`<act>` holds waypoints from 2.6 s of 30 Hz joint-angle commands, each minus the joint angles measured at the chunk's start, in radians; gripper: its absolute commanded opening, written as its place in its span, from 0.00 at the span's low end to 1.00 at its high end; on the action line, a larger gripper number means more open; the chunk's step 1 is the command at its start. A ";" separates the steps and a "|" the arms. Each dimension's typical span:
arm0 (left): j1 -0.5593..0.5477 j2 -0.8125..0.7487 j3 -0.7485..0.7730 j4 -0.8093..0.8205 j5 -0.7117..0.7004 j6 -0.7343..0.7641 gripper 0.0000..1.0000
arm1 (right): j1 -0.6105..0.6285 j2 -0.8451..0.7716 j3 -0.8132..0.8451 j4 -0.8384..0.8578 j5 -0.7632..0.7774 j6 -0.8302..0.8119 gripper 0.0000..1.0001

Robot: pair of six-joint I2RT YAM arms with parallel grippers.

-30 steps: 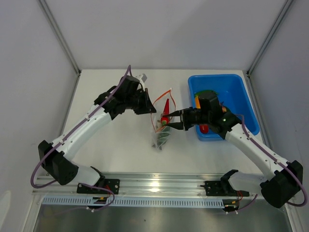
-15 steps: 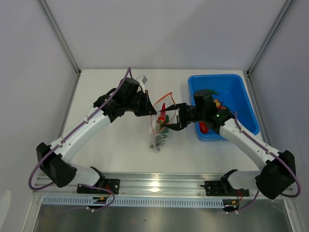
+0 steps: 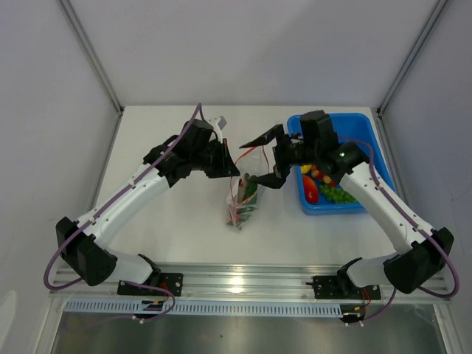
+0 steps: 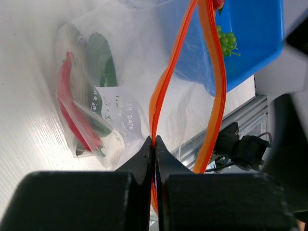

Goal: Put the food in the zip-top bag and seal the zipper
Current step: Pick up the fake vegetable from the bin.

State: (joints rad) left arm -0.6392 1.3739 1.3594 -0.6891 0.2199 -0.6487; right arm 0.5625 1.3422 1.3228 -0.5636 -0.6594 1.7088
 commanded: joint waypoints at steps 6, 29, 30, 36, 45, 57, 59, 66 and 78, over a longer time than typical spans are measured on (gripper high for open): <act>-0.008 -0.007 0.014 0.022 0.062 0.080 0.01 | -0.179 0.081 0.403 -0.395 0.043 -0.621 0.99; 0.016 -0.033 0.040 -0.029 0.102 0.270 0.01 | -0.515 0.383 0.409 -0.320 0.730 -1.157 0.80; 0.016 -0.041 0.038 -0.033 0.099 0.293 0.00 | -0.516 0.405 0.412 -0.314 0.738 -1.163 0.78; 0.039 -0.073 0.004 -0.046 0.090 0.337 0.00 | -0.515 0.563 0.461 -0.334 0.728 -1.177 0.57; 0.095 -0.067 -0.014 -0.069 0.098 0.340 0.01 | -0.435 0.627 0.420 -0.472 0.640 -1.239 0.60; 0.130 0.073 0.052 -0.098 0.141 0.333 0.01 | -0.378 0.588 0.263 -0.423 0.659 -1.318 0.83; 0.130 0.092 0.055 -0.101 0.134 0.333 0.01 | -0.386 0.595 0.292 -0.414 0.708 -1.313 0.83; 0.130 0.108 0.035 -0.110 0.124 0.333 0.01 | -0.423 0.587 0.395 -0.357 0.724 -1.275 0.82; 0.130 0.143 0.015 -0.084 0.150 0.314 0.01 | -0.460 0.523 0.314 -0.167 0.688 -1.270 0.79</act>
State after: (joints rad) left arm -0.5137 1.5024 1.3724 -0.7933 0.3397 -0.3321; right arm 0.1040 1.9125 1.6421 -0.8955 0.0208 0.4278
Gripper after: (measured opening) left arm 0.005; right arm 0.796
